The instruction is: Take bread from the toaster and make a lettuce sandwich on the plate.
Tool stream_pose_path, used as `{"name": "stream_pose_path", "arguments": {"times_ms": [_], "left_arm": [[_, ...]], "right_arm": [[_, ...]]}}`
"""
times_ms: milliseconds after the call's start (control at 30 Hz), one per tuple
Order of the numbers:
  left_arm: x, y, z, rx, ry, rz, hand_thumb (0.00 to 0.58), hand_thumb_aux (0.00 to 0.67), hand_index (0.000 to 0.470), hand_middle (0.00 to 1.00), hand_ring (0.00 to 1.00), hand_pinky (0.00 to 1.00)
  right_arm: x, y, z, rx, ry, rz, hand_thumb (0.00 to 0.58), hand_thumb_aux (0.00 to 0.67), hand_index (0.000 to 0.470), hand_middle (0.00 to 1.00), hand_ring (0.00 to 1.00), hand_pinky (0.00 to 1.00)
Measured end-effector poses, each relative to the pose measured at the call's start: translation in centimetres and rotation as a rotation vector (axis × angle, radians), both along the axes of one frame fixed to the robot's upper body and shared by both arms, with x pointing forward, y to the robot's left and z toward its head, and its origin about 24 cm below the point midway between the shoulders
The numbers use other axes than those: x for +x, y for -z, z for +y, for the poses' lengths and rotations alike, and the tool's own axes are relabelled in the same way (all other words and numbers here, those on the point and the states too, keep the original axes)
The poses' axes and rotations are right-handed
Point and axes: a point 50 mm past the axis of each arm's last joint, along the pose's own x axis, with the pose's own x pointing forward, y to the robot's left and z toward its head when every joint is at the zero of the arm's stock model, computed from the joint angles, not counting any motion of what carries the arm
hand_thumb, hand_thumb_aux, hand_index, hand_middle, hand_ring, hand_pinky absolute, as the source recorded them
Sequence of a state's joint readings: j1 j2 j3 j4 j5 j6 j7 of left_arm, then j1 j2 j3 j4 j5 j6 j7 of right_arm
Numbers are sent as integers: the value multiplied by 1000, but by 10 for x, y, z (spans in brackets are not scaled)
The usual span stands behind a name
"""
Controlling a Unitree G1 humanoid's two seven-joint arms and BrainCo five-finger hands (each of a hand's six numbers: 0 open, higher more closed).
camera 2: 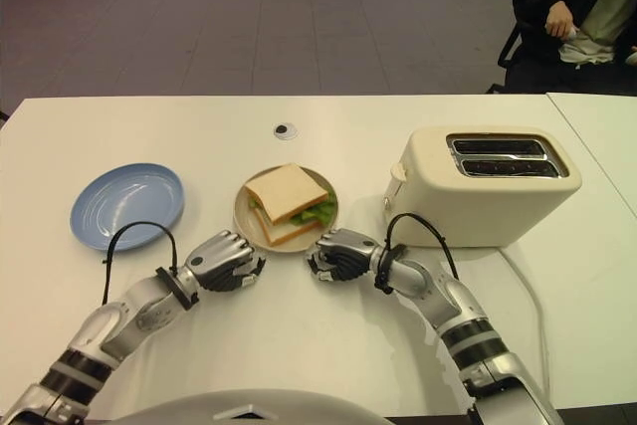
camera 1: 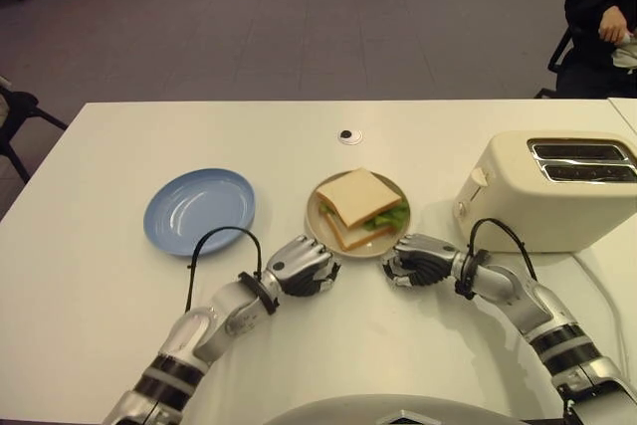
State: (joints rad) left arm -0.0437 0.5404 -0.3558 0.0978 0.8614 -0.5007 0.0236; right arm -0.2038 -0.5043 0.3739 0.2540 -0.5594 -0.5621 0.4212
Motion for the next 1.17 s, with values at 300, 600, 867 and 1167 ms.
{"name": "stream_pose_path", "arguments": {"times_ms": [300, 600, 867, 1167], "left_arm": [[26, 10, 2, -81, -17, -37, 575, 610, 428, 1000, 1000, 1000], [-54, -35, 3, -429, 77, -10, 0, 0, 0, 0, 0, 0], [-49, -44, 15, -1055, -155, 166, 0, 0, 0, 0, 0, 0], [-45, -43, 23, -1223, -142, 244, 0, 0, 0, 0, 0, 0]], "right_arm": [[18, -3, 21, 28, 20, -90, 220, 142, 100, 0, 0, 0], [-25, -50, -40, 222, 57, 2, 0, 0, 0, 0, 0, 0], [-32, -43, -31, 965, 113, 250, 0, 0, 0, 0, 0, 0], [-35, -44, -38, 1137, 83, 217, 0, 0, 0, 0, 0, 0]]}}
